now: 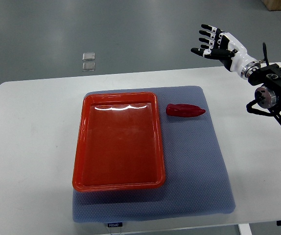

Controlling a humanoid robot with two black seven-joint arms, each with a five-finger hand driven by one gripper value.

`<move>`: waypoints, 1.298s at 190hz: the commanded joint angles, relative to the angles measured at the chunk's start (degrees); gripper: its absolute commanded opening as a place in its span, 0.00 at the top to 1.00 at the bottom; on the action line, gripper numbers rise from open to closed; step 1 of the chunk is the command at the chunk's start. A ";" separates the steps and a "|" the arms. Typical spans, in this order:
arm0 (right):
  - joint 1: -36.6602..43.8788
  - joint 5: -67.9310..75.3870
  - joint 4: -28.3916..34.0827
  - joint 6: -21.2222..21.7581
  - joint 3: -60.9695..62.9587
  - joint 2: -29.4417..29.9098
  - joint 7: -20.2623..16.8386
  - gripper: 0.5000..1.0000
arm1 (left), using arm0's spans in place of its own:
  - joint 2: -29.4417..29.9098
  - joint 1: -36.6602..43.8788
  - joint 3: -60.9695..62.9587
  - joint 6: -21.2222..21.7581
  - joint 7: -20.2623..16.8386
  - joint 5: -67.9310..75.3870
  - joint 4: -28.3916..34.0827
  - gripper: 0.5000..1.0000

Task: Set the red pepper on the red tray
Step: 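Move the right hand over the red pepper and lower it, then close the right hand's fingers around the red pepper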

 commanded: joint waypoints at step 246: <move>7.33 -48.84 1.02 -3.21 -30.63 1.93 -1.81 0.32 | 0.00 0.00 0.00 0.01 0.00 -0.05 0.00 0.00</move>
